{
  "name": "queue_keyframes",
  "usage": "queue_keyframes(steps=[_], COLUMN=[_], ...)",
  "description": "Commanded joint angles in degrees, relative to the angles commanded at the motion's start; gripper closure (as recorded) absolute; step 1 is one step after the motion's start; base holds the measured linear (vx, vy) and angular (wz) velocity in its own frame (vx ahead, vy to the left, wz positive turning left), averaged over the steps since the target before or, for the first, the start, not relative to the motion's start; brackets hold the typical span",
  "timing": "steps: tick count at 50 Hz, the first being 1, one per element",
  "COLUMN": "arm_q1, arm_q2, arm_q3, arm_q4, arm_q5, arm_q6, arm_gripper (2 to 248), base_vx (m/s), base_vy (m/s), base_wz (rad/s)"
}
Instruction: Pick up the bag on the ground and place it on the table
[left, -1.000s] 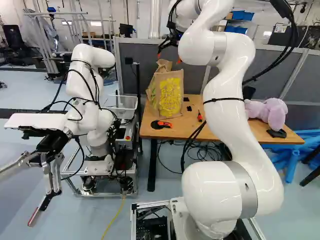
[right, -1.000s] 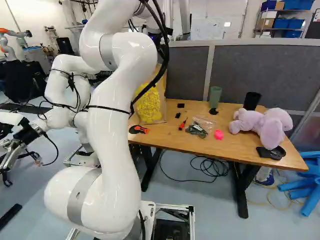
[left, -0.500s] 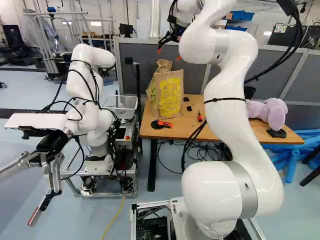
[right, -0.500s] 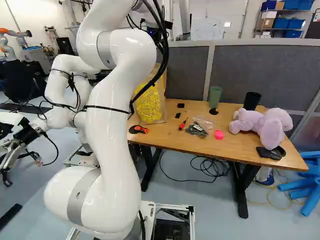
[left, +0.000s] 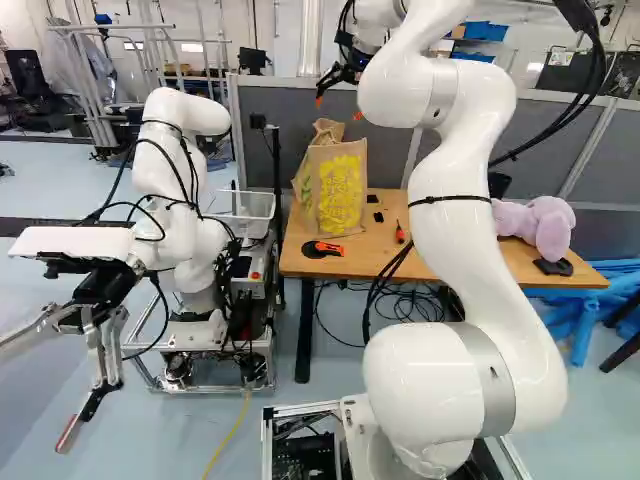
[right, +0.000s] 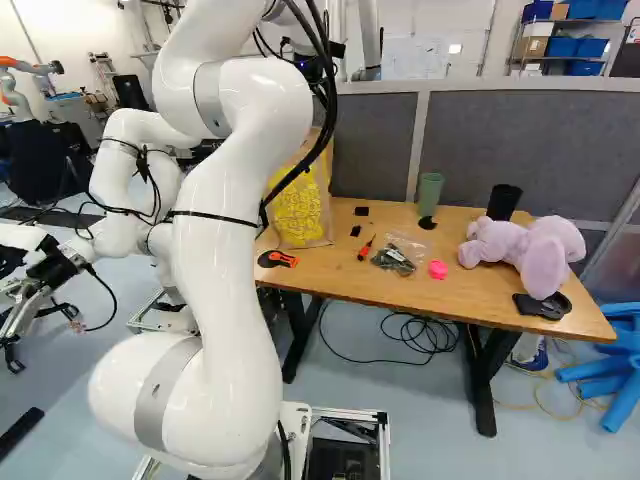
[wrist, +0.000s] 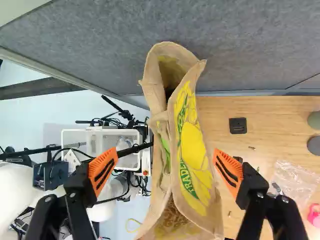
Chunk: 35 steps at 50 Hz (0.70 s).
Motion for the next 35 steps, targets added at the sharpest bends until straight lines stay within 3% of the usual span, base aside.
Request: queue_keyframes(steps=[35], arm_q1=[0.0], arm_q2=[0.0], arm_q3=[0.0], arm_q4=[0.0], arm_q5=[0.0], arm_q6=[0.0], arm_gripper=[3], base_vx=[-0.083], base_vy=[-0.002], base_wz=[0.01])
